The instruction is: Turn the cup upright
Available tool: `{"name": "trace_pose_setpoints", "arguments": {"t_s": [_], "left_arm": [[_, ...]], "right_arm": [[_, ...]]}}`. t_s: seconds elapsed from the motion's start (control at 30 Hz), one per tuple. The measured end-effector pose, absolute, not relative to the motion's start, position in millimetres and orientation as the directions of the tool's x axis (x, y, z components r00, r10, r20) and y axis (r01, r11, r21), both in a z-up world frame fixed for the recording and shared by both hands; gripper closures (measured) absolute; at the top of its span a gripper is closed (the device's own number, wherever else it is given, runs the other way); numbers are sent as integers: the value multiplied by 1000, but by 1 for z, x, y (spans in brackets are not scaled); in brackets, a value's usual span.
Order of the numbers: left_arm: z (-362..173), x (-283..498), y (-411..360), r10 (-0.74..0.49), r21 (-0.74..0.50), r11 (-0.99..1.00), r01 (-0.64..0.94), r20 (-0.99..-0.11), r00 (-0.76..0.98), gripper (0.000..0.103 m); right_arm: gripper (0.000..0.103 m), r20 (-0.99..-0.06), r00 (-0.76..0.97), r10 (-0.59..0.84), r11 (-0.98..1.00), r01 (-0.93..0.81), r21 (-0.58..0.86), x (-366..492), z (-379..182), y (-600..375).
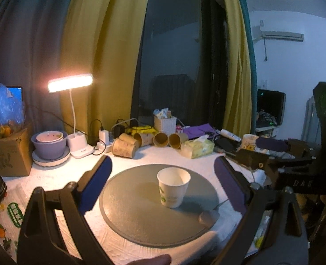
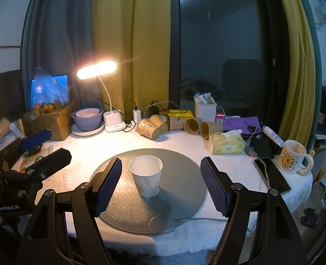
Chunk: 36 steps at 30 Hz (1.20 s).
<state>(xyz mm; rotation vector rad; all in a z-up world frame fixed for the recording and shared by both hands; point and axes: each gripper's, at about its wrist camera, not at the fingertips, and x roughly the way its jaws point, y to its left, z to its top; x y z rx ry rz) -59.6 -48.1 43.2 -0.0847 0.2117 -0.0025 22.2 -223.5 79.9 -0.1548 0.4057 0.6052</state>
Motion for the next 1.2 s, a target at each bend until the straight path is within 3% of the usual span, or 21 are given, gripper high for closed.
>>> {"name": "trace_pose_setpoints", "arguments": {"t_s": [0.63,1.2], "left_arm": [[69,-76,-51,-18,-80,997,6,-142,990,8],[70,-73,-46,-17,-106,994,0,-163,986,8]], "right_arm": [[26,-370,764,529,817,-577,-23,8,108,-227],[26,-384,762,522,821,-570,-15,10,107,-226]]}}
